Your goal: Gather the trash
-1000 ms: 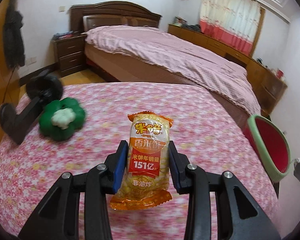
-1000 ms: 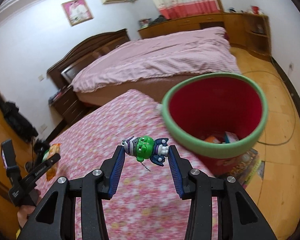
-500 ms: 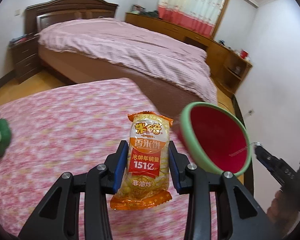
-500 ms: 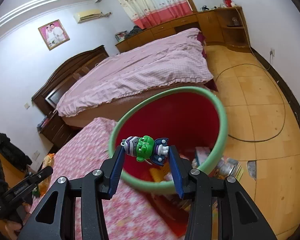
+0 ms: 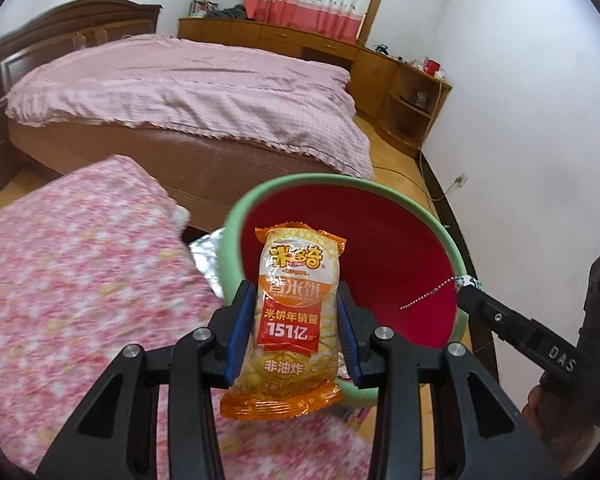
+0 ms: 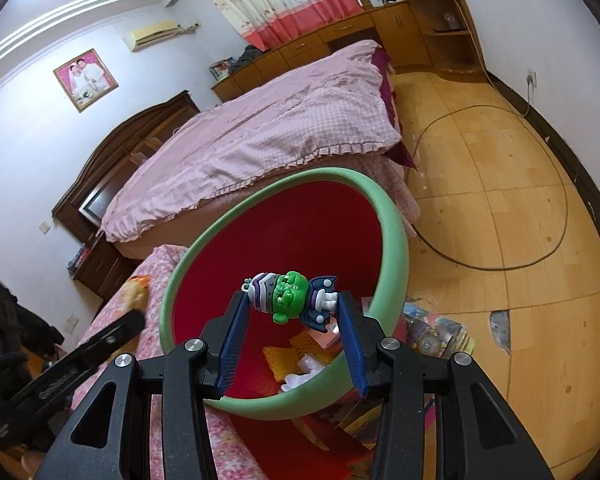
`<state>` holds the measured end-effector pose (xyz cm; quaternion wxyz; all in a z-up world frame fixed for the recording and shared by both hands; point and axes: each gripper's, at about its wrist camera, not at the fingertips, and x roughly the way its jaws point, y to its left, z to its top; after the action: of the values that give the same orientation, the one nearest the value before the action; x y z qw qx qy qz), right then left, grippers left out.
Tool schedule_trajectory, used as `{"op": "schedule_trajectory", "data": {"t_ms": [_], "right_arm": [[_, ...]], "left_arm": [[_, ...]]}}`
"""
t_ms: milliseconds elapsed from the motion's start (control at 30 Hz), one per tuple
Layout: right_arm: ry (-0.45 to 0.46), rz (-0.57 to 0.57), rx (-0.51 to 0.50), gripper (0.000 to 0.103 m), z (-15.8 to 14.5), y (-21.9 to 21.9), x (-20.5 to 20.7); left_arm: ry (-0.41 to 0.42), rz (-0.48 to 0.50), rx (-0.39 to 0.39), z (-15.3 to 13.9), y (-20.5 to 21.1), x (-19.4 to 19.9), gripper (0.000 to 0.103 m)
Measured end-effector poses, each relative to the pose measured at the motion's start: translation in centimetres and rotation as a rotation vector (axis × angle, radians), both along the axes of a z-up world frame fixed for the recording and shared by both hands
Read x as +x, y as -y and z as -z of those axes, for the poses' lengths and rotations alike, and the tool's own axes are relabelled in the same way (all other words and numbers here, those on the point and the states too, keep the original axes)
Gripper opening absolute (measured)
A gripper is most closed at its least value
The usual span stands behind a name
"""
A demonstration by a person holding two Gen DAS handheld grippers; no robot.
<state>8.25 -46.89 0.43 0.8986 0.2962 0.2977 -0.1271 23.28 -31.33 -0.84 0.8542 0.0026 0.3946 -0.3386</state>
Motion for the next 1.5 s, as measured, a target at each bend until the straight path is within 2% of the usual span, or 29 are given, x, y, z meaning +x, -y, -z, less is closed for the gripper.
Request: {"op": "schedule_trajectory", "data": {"t_ms": [167,233,300,600,633,700,833,900,1067,1167,1500], "right_arm": [[-0.001,-0.009,0.002,0.045,0.3,0.3,0.1],[-0.003,-0.013,0.0,0.045,0.3,0.3,0.3],[-0.005,-0.014,0.007,0.045,0.3,0.3,0.5],[-0.02,-0.033,0.029,0.047,0.4,0.0,1.5],[-0.022,-0.033,0.029,0.048,0.3,-0.2,1.5],[-0.034,-0.029,0.022,0.056,0.2,-0.5,1.5],[-0.045,-0.055,0.018,0.061,-0.2,-1.7,1.1],[-0.046,-0.062,0.012,0.067,-0.5,-2.5,0.8],[-0.044,-0.098,-0.006,0.069,-1.8,-4.9,-0.4],[-0.034,-0.114,-0.025,0.077,-2.6,-6.4,-1.2],[-0.005,-0.158,-0.122,0.079,-4.5,-12.0,-4.5]], "left_arm": [[-0.041,0.0,0.009,0.9,0.6,0.5,0.043],[-0.029,0.002,0.004,0.7,0.5,0.2,0.051],[-0.016,-0.003,0.012,0.6,0.3,-0.1,0.054],[-0.049,-0.028,0.014,0.3,-1.6,-0.9,0.054],[-0.051,-0.03,0.012,0.1,-2.0,-1.1,0.054],[-0.054,-0.032,0.006,-0.2,-2.9,-1.6,0.054],[-0.045,-0.052,0.014,-0.9,-4.5,-2.6,0.054],[-0.041,-0.064,0.011,-1.2,-5.5,-3.2,0.054],[-0.031,-0.092,0.011,-2.2,-8.5,-4.8,0.054],[-0.025,-0.12,0.023,-2.6,-10.3,-5.7,0.054],[0.013,-0.246,0.049,-4.2,-16.9,-9.2,0.054]]}}
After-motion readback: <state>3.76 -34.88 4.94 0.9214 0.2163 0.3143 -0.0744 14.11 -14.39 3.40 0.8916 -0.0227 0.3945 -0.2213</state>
